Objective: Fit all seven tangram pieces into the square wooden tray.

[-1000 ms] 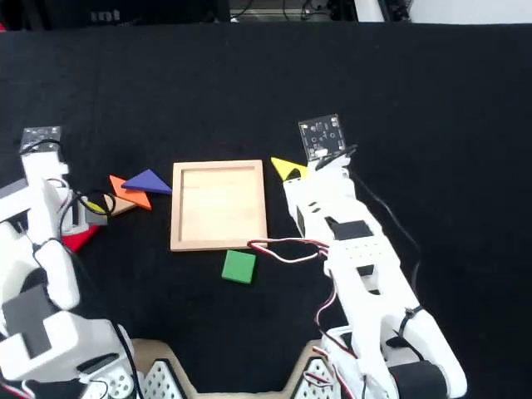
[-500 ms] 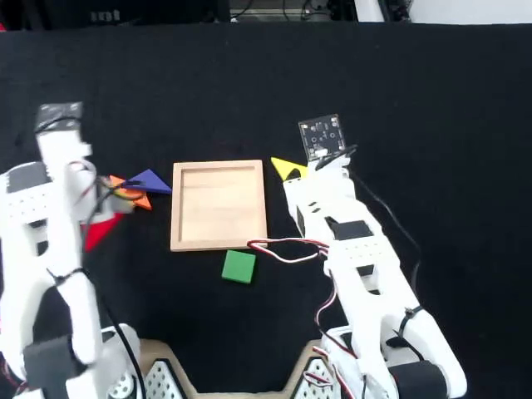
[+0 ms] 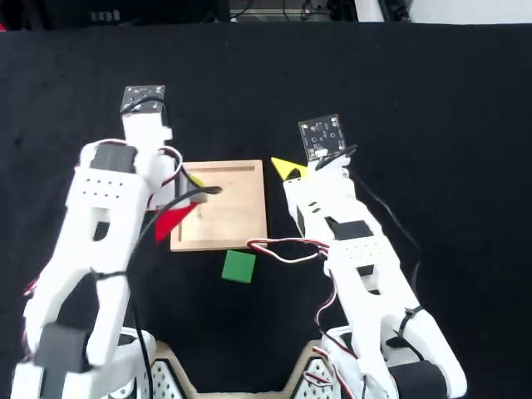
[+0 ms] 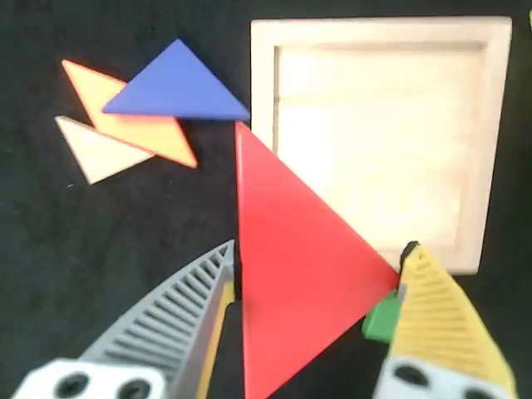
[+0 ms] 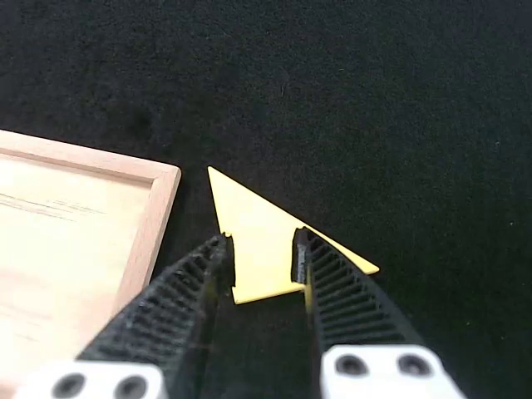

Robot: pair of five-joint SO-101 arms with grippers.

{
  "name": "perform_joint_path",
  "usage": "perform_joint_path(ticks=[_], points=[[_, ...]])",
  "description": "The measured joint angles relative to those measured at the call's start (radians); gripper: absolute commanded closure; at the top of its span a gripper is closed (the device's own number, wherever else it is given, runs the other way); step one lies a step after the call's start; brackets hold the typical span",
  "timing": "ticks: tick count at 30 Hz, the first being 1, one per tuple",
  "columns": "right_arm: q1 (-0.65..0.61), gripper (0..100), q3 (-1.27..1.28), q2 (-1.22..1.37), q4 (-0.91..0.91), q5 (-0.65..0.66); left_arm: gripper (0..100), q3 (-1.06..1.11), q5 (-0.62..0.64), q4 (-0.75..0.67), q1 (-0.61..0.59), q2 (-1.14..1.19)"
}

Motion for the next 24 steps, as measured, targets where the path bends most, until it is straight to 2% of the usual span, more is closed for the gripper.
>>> perform_joint_path(ticks=[5, 11, 24], points=[[0.061, 87.1, 0.0, 0.0, 0.0, 0.0, 69, 0.0, 0.041, -0.115, 0.005, 0.118], [0.069, 87.1, 0.0, 0.0, 0.0, 0.0, 69, 0.0, 0.048, -0.255, 0.008, 0.233], [0.071, 87.1, 0.0, 0.0, 0.0, 0.0, 69, 0.0, 0.048, -0.422, 0.038, 0.374]])
